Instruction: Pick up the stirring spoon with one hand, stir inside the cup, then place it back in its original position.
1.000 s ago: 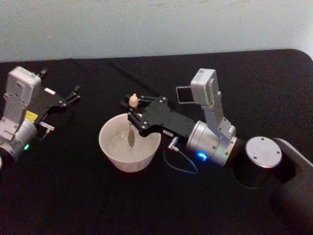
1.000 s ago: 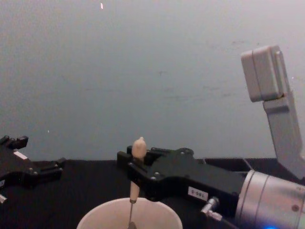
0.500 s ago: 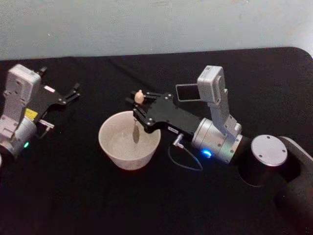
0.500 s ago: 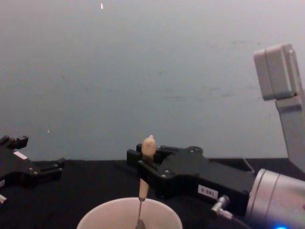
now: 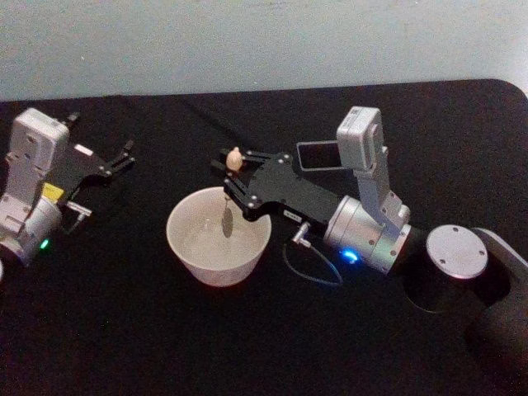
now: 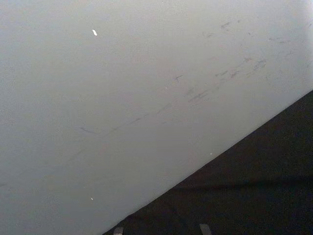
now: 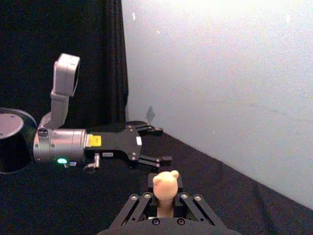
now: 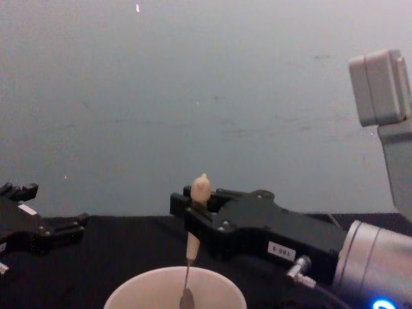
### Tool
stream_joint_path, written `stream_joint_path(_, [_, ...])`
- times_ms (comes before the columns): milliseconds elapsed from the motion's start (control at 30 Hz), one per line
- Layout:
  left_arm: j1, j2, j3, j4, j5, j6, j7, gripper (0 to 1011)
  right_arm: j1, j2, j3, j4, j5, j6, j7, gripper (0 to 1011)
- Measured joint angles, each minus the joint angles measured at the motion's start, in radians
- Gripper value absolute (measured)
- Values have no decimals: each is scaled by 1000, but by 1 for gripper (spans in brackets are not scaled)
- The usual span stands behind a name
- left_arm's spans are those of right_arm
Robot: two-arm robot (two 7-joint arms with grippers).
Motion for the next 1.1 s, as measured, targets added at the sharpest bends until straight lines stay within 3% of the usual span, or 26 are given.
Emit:
stream_joint_path(733, [0,0,0,0,0,0,0,1001,-7,39,32,-142,60,-3,11,161])
stream_joint_path(1100, [0,0,0,0,0,0,0,1001,-8,60,75,-190,84,-12,-18,161])
